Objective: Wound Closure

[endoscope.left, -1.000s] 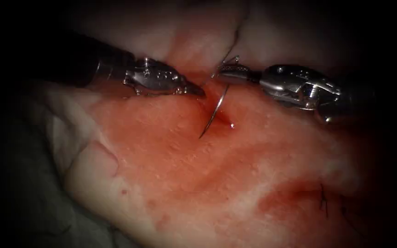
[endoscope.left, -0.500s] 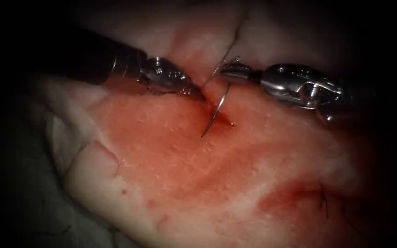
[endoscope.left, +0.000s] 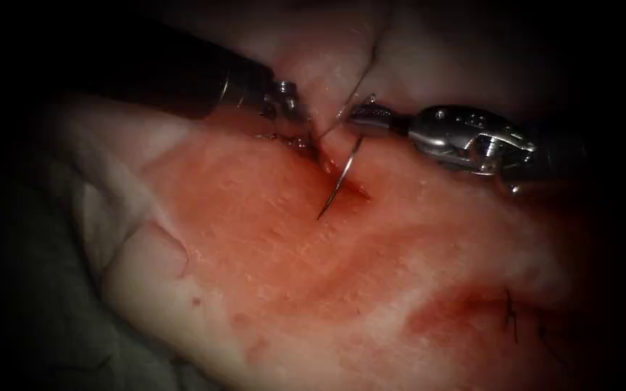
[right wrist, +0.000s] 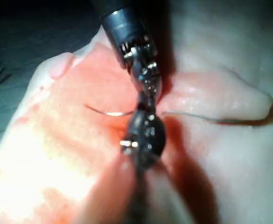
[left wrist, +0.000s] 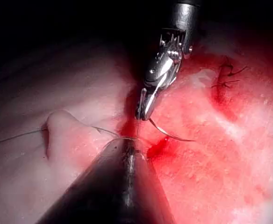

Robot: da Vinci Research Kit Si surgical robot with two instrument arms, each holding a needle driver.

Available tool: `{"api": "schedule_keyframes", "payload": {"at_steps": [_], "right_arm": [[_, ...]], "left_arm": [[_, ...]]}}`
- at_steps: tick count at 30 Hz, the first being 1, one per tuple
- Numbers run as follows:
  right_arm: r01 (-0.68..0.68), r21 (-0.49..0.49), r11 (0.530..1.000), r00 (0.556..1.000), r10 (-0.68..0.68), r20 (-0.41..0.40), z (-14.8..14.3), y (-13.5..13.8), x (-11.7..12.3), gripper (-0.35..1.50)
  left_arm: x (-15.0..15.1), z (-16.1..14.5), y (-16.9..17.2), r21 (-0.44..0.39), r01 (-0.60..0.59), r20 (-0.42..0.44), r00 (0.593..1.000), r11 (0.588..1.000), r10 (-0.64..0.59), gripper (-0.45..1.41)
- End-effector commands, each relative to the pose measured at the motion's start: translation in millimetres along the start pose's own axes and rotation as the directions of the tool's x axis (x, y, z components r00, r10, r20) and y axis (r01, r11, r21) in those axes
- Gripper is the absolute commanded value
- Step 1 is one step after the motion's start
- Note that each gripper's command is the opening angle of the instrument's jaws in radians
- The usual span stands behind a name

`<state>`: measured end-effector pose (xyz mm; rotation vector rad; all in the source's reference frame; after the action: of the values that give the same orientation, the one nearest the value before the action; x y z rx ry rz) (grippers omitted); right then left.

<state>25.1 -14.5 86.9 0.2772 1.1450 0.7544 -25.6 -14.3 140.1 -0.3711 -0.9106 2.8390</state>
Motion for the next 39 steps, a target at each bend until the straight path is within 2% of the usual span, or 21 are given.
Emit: {"api": "schedule_keyframes", "payload": {"at_steps": [1,9,22,32,39], "right_arm": [[0.000,0.003,1.000,1.000,0.000,0.000,0.7,-0.3,-0.5,-0.35],[0.046,-0.030,0.998,0.999,-0.046,0.005,0.7,0.3,-0.4,-0.35],[0.130,-0.145,0.981,0.991,-0.126,0.032,1.6,3.8,-1.0,-0.35],[0.183,-0.199,0.963,0.983,-0.174,0.061,3.8,4.4,-3.3,-0.35],[0.249,-0.247,0.936,0.968,-0.235,0.084,5.1,4.4,-3.2,-0.35]], "left_arm": [[0.6,0.8,-0.2,-0.005,0.005,0.014,1.000,1.000,-0.005,-0.42],[1.7,1.4,-0.2,-0.049,0.035,0.128,0.991,0.998,-0.029,-0.45],[-0.4,-0.9,3.8,-0.095,0.000,0.117,0.993,0.995,0.011,-0.42],[-0.4,-3.2,4.7,-0.081,-0.015,0.087,0.996,0.997,0.022,-0.33],[-0.5,-4.9,5.9,-0.066,-0.025,0.064,0.997,0.998,0.029,-0.28]]}}
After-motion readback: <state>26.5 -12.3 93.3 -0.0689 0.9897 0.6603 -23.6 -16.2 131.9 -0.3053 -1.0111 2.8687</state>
